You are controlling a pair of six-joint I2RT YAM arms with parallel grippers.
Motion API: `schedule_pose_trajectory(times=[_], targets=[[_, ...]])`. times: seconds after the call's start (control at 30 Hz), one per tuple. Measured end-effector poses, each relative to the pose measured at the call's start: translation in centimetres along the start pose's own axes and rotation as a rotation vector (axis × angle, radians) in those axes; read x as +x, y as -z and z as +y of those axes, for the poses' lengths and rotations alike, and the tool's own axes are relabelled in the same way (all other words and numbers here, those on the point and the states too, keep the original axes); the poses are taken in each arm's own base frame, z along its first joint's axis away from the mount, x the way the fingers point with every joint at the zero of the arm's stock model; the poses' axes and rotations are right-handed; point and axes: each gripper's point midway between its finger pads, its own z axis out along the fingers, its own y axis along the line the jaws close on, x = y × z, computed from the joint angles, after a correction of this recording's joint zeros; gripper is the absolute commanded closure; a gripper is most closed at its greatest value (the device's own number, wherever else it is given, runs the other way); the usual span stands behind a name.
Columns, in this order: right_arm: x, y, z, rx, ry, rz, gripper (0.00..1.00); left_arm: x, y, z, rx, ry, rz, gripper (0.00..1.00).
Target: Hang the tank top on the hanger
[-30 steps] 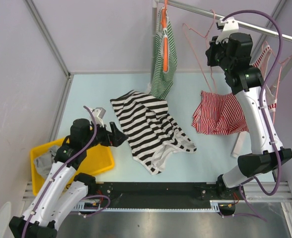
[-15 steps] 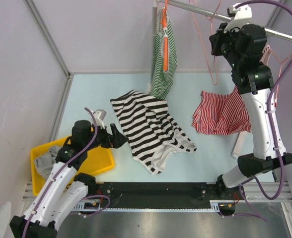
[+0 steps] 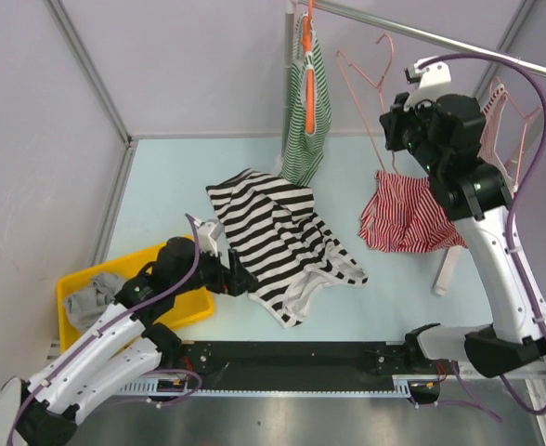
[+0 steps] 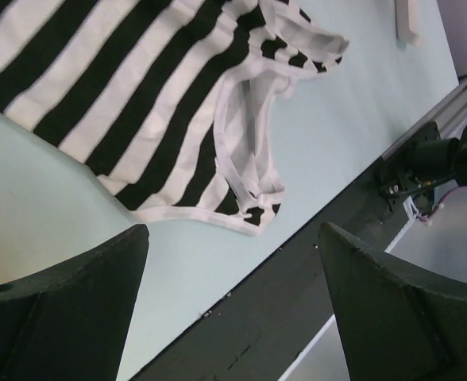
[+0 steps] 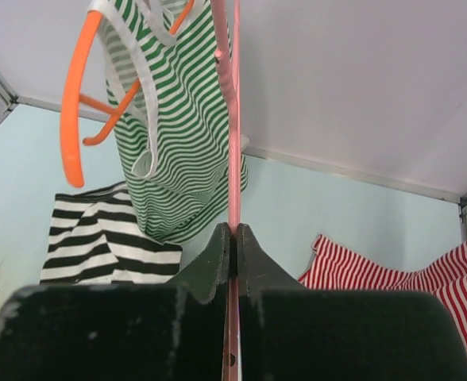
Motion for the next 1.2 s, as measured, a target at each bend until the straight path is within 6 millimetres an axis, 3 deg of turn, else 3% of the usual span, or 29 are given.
schedule_pose_trajectory(times=[0.2, 0.37, 0.47, 0.53, 0.77, 0.9, 1.13, 1.2], targets=[[1.3, 4.1, 0.4, 0.002, 0.005, 0.0, 1.0, 3.9, -1.4, -1.6, 0.039, 0.021, 0.076, 0.14], [4.4, 7.3, 0.5, -0.002, -0.011, 0.033, 1.0, 9.0, -3.1, -2.2, 0.06, 0.066, 0.178, 0.18], [7.0, 8.8, 0.9, -0.017, -0.034, 0.076, 1.0, 12.2, -4.3, -1.3, 0.036, 0.119, 0.238, 0.2], [8.5, 9.3, 1.2, -0.029, -0.05, 0.101, 1.0, 13.1, -4.9, -0.5, 0.014, 0.161, 0.239, 0.21], [13.3, 9.9, 2.8, -0.089, -0.098, 0.211, 1.0, 11.9, -6.4, -0.6, 0.033, 0.304, 0.116, 0.23], [14.8, 9.9, 3.9, -0.128, -0.114, 0.251, 1.0, 12.0, -7.2, 0.1, 0.004, 0.36, 0.092, 0.21], [15.2, 9.8, 4.8, -0.159, -0.118, 0.262, 1.0, 11.2, -8.7, -0.4, -0.005, 0.431, 0.068, 0.2], [15.2, 9.7, 5.1, -0.168, -0.119, 0.26, 1.0, 11.0, -9.1, -0.5, -0.01, 0.449, 0.062, 0.32]])
